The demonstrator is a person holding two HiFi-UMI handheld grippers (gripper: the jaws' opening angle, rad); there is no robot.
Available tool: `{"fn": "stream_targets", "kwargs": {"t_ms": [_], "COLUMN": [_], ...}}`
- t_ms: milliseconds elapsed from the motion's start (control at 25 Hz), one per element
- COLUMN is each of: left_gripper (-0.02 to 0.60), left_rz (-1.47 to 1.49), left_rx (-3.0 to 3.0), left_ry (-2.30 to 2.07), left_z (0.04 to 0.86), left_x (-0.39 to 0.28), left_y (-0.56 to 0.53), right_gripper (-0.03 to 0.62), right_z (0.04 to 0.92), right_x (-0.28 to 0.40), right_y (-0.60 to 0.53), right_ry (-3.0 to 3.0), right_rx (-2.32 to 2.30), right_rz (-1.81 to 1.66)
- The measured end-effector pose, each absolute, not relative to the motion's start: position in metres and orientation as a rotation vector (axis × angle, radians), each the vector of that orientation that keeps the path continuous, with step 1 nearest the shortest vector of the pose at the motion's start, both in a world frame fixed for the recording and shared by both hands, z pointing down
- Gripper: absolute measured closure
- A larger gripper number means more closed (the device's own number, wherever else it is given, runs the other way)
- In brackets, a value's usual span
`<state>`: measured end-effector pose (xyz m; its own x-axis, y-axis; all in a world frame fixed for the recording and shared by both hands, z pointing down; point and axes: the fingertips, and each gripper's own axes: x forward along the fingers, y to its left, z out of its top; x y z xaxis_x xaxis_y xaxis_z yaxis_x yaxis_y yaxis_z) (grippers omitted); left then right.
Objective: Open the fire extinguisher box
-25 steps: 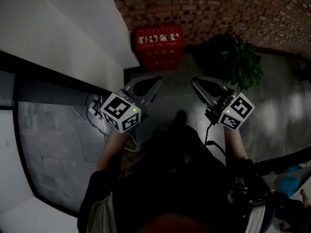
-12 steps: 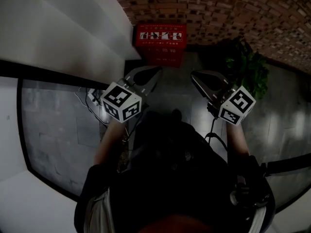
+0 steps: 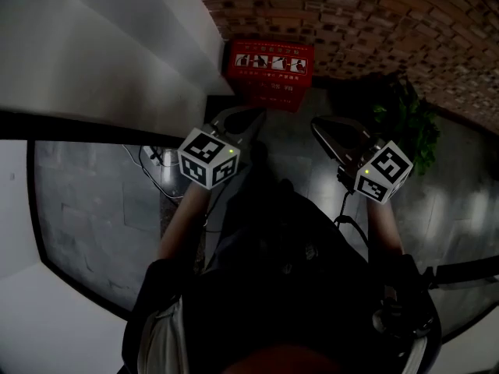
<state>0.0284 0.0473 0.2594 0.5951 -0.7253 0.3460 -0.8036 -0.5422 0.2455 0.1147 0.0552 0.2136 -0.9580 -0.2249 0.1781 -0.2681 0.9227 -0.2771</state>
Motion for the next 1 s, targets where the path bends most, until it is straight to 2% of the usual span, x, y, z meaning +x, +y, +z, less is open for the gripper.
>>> {"fn": "stream_targets", "kwargs": {"t_ms": [520, 600, 720, 1000], "left_gripper": [0.581, 0.581, 0.581, 0.581], "left_rz": [0.336, 0.333, 0.350, 0.434], "left_rx": [2.462, 2.451, 2.425, 2.291], "left_ry": [-1.302, -1.296, -1.276, -1.195], "left_z": [0.303, 0.317, 0.346, 0.443], "left_x": [-0.064, -0.073, -0.082, -0.074], "left_y": [-0.075, -0.088, -0.101, -0.112], "right_gripper": [0.592, 0.543, 0.530, 0.418], "right_z": [0.290, 0.312, 0.344, 0.403], "right_x": [0.028, 0.020, 0.009, 0.012], "right_y": [-0.043, -0.054, -0.068, -0.106], "right_ry": [-2.716, -2.681, -2.634, -2.530], "right_rx": [0.470, 0.483, 0.515, 0.575], "right_rz": [0.449, 0.491, 0.548, 0.671]}}
